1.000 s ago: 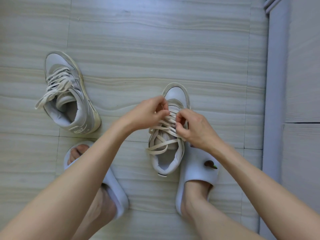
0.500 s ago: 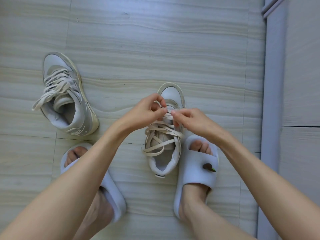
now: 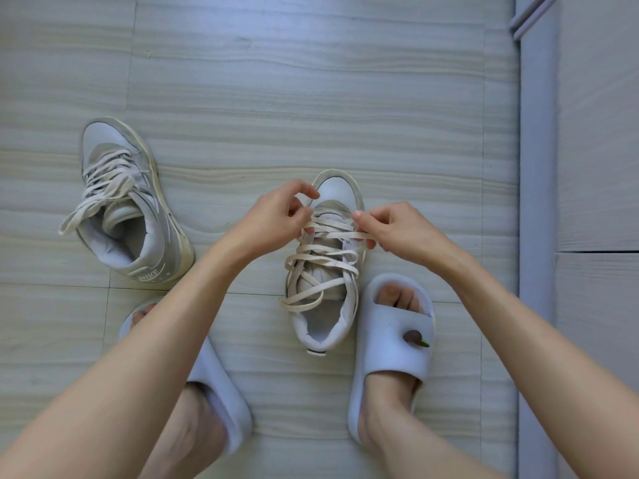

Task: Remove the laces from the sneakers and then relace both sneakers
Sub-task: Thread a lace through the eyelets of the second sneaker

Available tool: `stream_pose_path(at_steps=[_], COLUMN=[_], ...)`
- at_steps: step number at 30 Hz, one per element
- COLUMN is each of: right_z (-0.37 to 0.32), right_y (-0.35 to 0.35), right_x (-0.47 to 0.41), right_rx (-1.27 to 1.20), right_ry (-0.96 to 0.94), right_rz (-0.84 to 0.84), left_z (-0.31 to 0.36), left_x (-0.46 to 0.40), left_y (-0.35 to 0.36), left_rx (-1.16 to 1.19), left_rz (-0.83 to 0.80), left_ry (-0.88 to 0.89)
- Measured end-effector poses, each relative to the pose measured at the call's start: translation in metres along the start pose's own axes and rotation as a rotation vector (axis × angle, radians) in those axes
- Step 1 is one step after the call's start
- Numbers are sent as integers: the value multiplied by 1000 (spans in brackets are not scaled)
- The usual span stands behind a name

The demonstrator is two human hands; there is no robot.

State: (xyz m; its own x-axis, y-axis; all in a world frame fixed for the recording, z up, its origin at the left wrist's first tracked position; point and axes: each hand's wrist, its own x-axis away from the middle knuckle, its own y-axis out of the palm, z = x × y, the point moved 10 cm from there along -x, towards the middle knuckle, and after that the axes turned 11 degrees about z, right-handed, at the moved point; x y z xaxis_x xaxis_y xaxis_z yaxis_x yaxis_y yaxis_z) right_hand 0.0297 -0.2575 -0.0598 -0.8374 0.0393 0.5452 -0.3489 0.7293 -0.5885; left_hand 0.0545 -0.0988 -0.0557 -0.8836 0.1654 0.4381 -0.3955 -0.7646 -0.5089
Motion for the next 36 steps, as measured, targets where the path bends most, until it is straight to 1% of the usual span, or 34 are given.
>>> stream_pose_path(at_steps=[2,3,6,10,13,17,20,22,25,27,32,36], right_z=[1,3,17,29,27,23,19,16,8,3,-8,-13], right_y=[-4,-3,12,23,23,22,19,18,19,22,30,35], right_x=[-2,-2,4,8,4,5,8,8,8,7,1,-4], right_rx=[44,5,-188,-180,-116,-26,-68,-84,-21,53,203,269], right_ry=[-10,5,106,161,137,81,61,49,-8,-48,-110,-137], right_rz=[58,76,45,34,58,141,203,213,206,191,130,2], left_z=[1,1,-7,-19,-14,-8,3,11,10,12,25,32], left_x=[-2,-2,0,6,6,9,12,13,13,12,10,8], left_y=[-1,-2,-5,2,3,0,0,3,7,8,20,25], left_rx=[-6,-3,-27,-107,-203,-394,-532,-587,-524,-528,-686,-737], left_rz=[20,33,87,79,79,146,229,247,215,206,103,41], left_ry=[-11,-20,-73,-134,-102,-68,3,56,23,25,158,298])
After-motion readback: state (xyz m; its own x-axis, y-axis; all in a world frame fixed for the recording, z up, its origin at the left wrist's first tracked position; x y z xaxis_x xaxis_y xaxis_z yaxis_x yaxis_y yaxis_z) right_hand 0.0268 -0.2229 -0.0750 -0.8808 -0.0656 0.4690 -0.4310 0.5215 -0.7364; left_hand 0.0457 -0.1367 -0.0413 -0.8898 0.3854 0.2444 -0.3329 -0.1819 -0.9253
